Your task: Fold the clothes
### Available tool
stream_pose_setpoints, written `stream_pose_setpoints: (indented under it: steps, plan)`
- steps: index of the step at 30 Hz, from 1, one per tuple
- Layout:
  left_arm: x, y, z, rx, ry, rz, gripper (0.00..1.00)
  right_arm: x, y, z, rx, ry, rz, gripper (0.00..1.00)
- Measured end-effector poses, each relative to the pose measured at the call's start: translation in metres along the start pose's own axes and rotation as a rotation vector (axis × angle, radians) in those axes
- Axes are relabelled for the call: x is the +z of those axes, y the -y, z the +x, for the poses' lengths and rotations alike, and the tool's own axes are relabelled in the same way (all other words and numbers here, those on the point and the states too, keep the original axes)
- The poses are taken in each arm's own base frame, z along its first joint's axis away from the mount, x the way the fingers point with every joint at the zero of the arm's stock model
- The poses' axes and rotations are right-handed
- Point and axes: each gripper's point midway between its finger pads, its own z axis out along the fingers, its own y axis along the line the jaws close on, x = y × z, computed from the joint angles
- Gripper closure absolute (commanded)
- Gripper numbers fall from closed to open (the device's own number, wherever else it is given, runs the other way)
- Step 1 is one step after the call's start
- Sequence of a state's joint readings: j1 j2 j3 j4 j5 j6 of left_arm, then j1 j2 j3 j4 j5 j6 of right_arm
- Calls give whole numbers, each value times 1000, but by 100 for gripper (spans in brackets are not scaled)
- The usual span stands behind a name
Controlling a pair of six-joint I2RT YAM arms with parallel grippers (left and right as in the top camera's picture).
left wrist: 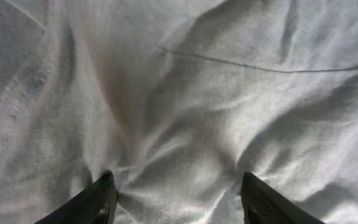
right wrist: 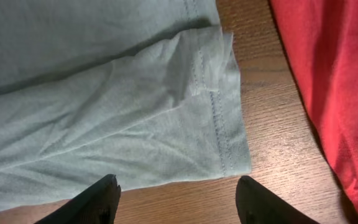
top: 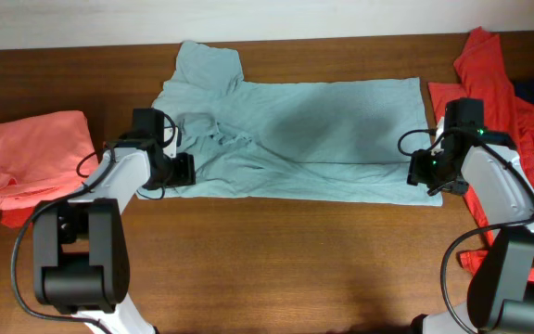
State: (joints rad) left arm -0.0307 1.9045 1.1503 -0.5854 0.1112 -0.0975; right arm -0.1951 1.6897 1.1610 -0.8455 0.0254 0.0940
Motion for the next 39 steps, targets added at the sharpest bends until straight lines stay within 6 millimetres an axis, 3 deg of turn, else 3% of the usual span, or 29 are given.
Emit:
stream_pose_setpoints:
  steps: [2,4,8,11,18,22,23,24,26,29,34,39]
  plan:
    - [0,-3,1,1,0,-17,37,0,0,0,-1,1,0,36]
    - [0,-3,1,2,1,-24,45,0,0,-4,-5,17,-2,43]
    - [0,-7,2,2,3,-46,49,0,-1,-12,-8,50,-6,51]
    - [0,-9,2,4,4,-56,57,2,-3,-17,-10,64,-13,52]
    - [1,-12,2,1,6,-74,58,48,-7,-16,-14,-1,-27,51]
    - [1,-12,2,1,7,-74,58,58,-8,-19,-10,-1,-28,53]
    - [1,-12,2,1,7,-74,58,60,-9,-21,-5,5,-31,57]
    - [1,-12,2,1,7,-74,59,61,-9,-22,1,10,-32,71]
    - [1,-12,2,1,7,-74,59,61,-9,-24,7,16,-33,86]
    - [1,-13,2,1,7,-76,61,61,-10,-30,14,39,-39,96]
    - [1,-13,1,1,8,-79,62,60,-12,-42,43,90,-46,96]
    - [1,-15,1,1,8,-86,66,57,-14,-68,61,194,-60,92]
